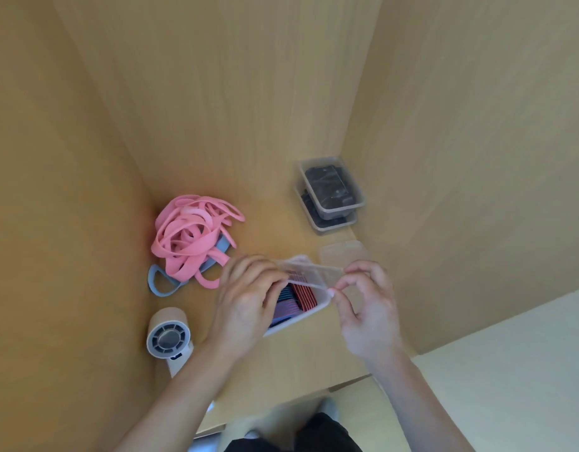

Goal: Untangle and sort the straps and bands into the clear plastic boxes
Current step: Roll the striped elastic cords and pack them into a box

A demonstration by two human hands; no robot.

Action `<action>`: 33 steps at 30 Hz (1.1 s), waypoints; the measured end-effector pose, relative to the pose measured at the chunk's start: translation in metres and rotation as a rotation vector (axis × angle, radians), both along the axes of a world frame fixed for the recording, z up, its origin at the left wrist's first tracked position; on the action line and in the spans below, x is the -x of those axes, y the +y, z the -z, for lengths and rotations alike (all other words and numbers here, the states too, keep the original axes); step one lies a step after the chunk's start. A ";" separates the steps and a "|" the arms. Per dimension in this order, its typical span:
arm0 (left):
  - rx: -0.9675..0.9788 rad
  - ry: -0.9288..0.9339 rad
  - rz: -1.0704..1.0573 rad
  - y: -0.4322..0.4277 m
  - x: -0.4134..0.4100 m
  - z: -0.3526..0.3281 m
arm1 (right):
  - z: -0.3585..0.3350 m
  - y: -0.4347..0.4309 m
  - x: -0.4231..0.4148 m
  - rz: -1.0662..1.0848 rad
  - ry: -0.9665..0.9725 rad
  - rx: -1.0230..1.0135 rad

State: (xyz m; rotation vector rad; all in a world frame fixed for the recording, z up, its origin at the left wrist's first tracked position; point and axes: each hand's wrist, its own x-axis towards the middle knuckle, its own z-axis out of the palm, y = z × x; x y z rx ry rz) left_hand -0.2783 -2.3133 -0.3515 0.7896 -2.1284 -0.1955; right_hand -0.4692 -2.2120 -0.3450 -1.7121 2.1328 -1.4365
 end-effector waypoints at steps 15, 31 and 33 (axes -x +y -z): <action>-0.667 0.285 -0.166 0.008 -0.011 -0.035 | -0.023 -0.033 0.008 -0.078 -0.592 -0.047; -0.870 0.339 -0.475 0.002 -0.022 0.016 | 0.042 -0.084 0.007 -0.124 -0.413 -0.226; -0.838 0.262 -0.492 0.001 -0.019 0.019 | 0.048 -0.088 0.007 -0.110 -0.363 -0.221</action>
